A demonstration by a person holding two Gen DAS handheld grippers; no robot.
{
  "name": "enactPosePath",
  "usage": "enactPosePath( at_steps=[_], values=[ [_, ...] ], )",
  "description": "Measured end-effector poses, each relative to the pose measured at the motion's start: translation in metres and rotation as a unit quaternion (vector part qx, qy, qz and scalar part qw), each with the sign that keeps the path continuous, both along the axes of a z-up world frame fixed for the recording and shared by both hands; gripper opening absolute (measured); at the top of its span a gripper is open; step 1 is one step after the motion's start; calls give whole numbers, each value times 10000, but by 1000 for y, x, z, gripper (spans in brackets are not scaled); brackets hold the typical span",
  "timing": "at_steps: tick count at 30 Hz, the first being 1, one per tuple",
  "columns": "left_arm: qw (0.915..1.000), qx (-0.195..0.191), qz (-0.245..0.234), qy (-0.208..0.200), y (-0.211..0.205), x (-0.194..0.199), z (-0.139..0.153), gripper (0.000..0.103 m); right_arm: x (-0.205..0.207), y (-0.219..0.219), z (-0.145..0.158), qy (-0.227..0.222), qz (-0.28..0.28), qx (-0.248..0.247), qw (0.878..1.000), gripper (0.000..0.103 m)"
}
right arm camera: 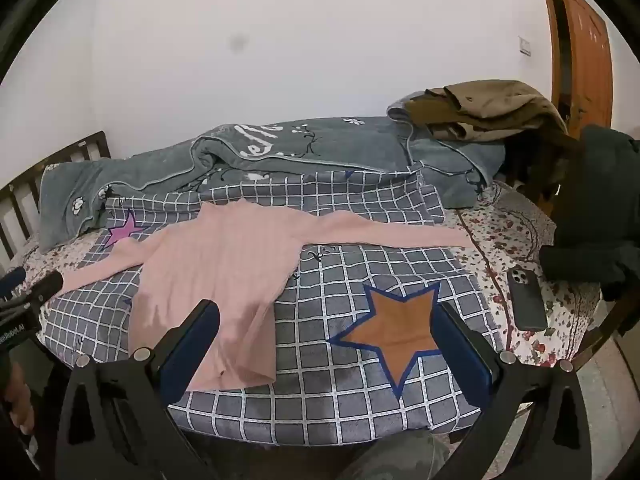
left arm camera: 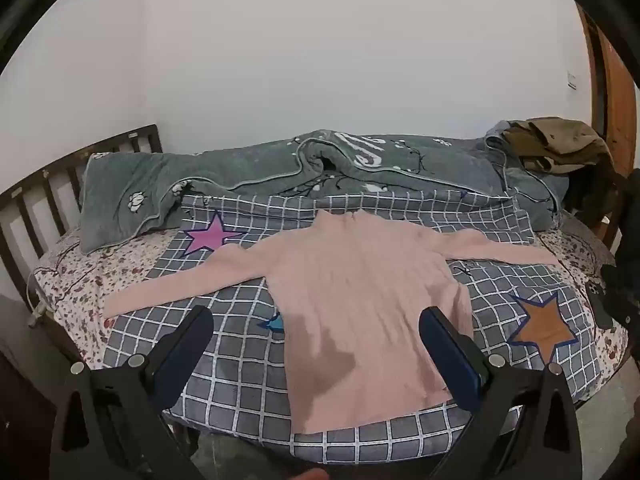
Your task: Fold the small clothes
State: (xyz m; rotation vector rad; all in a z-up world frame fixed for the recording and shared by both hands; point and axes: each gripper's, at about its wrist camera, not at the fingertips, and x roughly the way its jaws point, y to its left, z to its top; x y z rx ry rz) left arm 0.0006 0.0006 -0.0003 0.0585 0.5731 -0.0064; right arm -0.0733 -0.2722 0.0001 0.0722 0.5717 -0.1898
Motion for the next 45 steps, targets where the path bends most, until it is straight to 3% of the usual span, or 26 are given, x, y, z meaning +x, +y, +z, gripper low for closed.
enactPosePath(
  at_steps=[3,5,8,10,20,45],
  values=[
    [10000,-44,8,26,2,4,1,103,0,1,-1,66,13,-169,9998,103],
    [9996,-61,83,-246,7,-4,7,103,0,3,-1,54,22,-176,9998,103],
    [9993,-12,177,-316,12,-8,7,103,-4,10,0,47,43,-229,9997,103],
    [9992,-167,178,-332,19,-11,8,103,-5,13,1,50,78,-223,9997,103],
    [9995,-229,142,-183,20,-12,5,103,-8,19,1,46,235,-201,9995,103],
    [9995,-68,115,-279,18,-21,7,103,-14,19,-1,-78,216,-77,9997,103]
  ],
)
